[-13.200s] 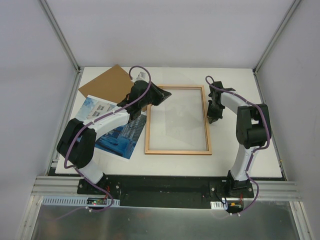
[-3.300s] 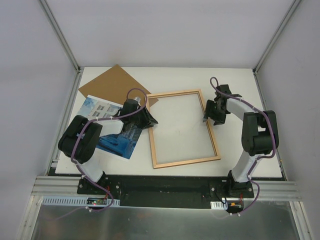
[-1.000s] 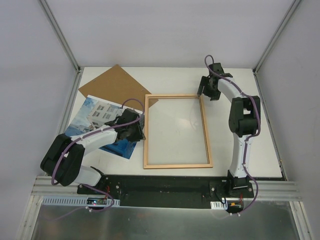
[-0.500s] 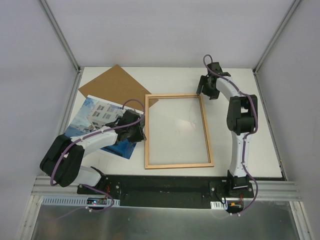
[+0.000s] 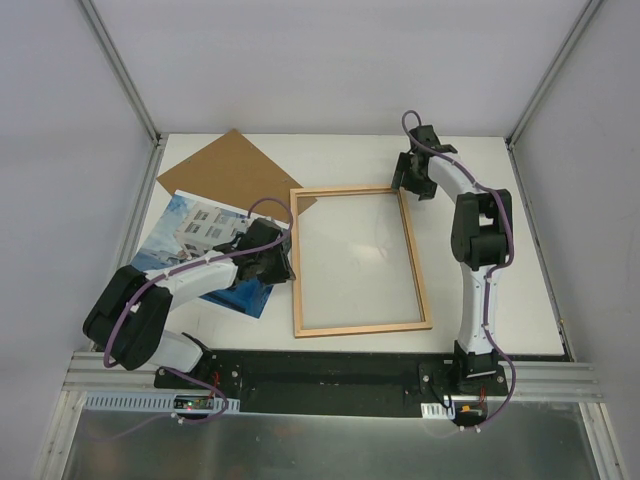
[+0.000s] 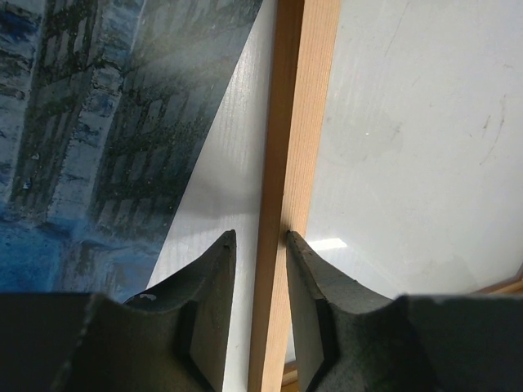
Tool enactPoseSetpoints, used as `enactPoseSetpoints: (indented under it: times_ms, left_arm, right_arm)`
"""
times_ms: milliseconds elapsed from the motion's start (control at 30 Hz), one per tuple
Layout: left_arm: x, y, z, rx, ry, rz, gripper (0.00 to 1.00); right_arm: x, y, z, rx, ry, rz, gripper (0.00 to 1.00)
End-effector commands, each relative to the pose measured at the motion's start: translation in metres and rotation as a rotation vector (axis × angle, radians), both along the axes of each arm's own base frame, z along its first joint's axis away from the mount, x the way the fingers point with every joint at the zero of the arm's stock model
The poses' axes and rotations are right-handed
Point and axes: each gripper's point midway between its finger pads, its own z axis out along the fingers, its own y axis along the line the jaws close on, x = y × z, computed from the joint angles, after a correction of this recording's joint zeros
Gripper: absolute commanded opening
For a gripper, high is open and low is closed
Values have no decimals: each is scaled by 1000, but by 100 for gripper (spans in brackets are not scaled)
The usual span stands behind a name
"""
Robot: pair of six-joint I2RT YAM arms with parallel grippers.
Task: Put the photo into the frame
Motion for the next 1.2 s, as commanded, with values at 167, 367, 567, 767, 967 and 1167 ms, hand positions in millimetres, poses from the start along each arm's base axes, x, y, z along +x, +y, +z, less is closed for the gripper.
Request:
enactPoseSetpoints:
  times_ms: [167, 367, 567, 767, 967, 1167]
  left_arm:
    - [-7, 9, -10, 82, 36, -27, 30]
    - [-6, 10, -4, 90, 25, -45, 31]
    - [-6, 10, -2, 95, 21, -55, 32]
    - [4, 5, -3, 111, 29, -61, 32]
    - [26, -11, -1, 112, 23, -83, 31]
    - [52, -31, 3, 110, 8, -119, 30]
  right_arm:
    - [-12, -3, 10, -19, -14, 0, 72]
    - [11, -1, 41, 31, -112, -25, 75]
    - [13, -5, 45, 13, -106, -47, 75]
    - [-12, -9, 37, 17, -86, -57, 73]
    - [-39, -26, 70, -2, -133, -69, 73]
    - [-66, -46, 100, 16, -182, -100, 74]
